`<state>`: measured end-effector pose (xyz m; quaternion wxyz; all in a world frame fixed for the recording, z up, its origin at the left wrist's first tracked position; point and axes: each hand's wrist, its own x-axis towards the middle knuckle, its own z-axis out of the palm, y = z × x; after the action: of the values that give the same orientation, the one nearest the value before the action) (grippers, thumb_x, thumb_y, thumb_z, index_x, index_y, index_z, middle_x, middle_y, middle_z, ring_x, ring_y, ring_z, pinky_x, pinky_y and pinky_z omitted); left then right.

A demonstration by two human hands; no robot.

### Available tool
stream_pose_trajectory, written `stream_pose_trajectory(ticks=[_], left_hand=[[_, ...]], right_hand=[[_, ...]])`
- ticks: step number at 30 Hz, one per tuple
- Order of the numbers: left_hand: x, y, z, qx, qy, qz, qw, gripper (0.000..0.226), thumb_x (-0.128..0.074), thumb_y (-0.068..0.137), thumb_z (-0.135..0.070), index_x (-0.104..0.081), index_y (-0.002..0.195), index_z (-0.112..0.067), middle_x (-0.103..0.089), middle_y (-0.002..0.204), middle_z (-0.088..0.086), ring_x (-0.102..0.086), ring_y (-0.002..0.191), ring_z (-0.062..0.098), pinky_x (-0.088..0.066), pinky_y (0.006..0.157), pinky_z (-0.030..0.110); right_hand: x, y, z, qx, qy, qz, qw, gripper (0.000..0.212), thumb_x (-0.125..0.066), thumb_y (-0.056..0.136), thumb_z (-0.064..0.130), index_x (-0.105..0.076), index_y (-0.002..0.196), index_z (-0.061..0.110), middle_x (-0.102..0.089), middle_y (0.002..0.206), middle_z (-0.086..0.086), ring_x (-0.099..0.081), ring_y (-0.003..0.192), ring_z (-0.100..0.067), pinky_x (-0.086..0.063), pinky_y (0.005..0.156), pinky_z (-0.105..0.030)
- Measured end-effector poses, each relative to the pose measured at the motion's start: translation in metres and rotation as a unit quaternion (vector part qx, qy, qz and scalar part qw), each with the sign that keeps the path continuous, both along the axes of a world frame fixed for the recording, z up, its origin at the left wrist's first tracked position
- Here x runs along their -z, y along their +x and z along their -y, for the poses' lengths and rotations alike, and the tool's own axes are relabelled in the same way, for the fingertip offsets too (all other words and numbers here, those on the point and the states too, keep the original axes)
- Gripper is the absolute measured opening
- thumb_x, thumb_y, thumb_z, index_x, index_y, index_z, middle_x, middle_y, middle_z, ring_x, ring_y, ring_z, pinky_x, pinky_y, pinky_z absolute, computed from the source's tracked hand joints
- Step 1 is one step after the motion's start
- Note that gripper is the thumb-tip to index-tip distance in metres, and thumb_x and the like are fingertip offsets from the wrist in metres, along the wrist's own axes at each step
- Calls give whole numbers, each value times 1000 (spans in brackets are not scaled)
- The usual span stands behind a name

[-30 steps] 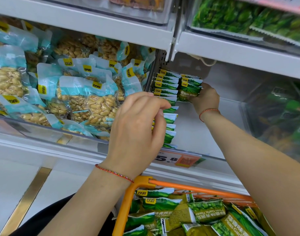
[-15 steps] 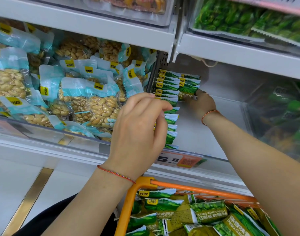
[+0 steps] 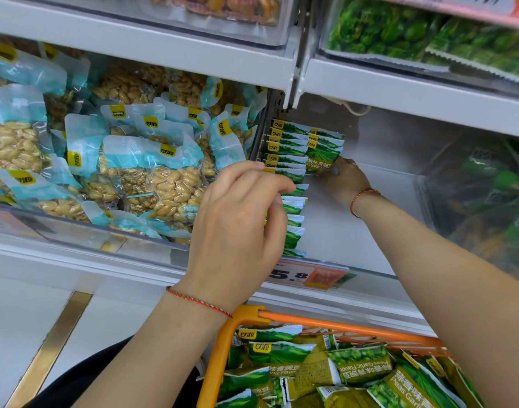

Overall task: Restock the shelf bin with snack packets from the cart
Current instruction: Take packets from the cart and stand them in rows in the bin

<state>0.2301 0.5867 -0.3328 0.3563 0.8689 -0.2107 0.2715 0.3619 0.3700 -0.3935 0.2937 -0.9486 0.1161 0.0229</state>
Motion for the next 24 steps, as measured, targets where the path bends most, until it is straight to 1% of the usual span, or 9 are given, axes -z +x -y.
stream_pose_trajectory(ticks=[3, 6, 9, 11, 13, 15, 19, 22, 24], left_hand=[[0, 0, -1, 1, 0, 1, 1000, 17, -54, 89, -7, -67, 98, -12, -66, 94, -4, -50, 111, 18, -42, 93, 35], [0, 3, -2, -1, 0, 8, 1000, 17, -54, 88, -6, -67, 97, -11, -66, 93, -2, -50, 109, 18, -40, 94, 30], [-1, 4, -1, 2, -5, 13, 1000, 17, -54, 87, -5, -67, 96, -11, -66, 91, -1, -50, 105, 18, -42, 91, 31], [0, 5, -2, 1, -7, 15, 1000, 17, -53, 87, -5, -67, 96, -11, -66, 91, -2, -50, 105, 17, -43, 89, 33], [3, 5, -3, 6, -11, 15, 1000, 18, -52, 87, -6, -67, 96, -12, -66, 92, -2, -49, 107, 17, -43, 89, 35], [1, 1, -3, 14, -16, 7, 1000, 19, -50, 87, -9, -66, 96, -12, -66, 93, -2, -50, 109, 18, -44, 90, 38], [-8, -23, -5, 36, -23, -3, 999, 21, -47, 89, -17, -67, 96, -14, -66, 95, -3, -50, 109, 17, -44, 92, 39], [-17, -47, -10, 45, -19, -4, 999, 22, -47, 89, -21, -67, 96, -16, -65, 95, -7, -51, 104, 14, -41, 90, 31], [-28, -65, -10, 55, -32, -38, 997, 21, -48, 90, -22, -68, 96, -17, -64, 94, -10, -53, 97, 11, -41, 85, 26]], right_hand=[[-2, 0, 0, -4, 11, 3, 1000, 27, -55, 91, 25, -60, 111, 8, -56, 117, -20, -51, 111, -34, -33, 77, -26], [-2, -3, 0, -14, 7, 10, 1000, 35, -63, 87, 27, -58, 119, 12, -57, 122, -17, -51, 114, -31, -32, 77, -23], [-12, -8, 0, 2, 14, -22, 1000, 56, -68, 84, 29, -46, 133, 13, -51, 132, -13, -48, 120, -29, -36, 81, -25], [-21, -10, 1, 19, 6, -82, 996, 74, -68, 85, 32, -31, 145, 11, -41, 144, -13, -44, 127, -30, -39, 91, -29], [-35, -18, 5, 23, 6, -113, 993, 80, -67, 86, 34, -23, 148, 12, -34, 150, -11, -39, 133, -28, -36, 99, -30], [-56, -36, 5, 12, -7, -113, 994, 73, -65, 87, 34, -29, 147, 14, -35, 150, -8, -38, 134, -25, -33, 100, -27], [-99, -100, 3, -7, -7, -77, 997, 51, -62, 89, 32, -49, 135, 14, -52, 135, -9, -52, 119, -28, -40, 95, -29], [-119, -153, 5, 29, -20, 55, 998, 34, -62, 88, 27, -61, 121, 16, -65, 115, -9, -57, 112, -26, -40, 94, -29], [-127, -188, 6, 53, -24, 143, 988, 24, -60, 88, 21, -67, 111, 18, -67, 98, -6, -61, 104, -24, -42, 88, -27]])
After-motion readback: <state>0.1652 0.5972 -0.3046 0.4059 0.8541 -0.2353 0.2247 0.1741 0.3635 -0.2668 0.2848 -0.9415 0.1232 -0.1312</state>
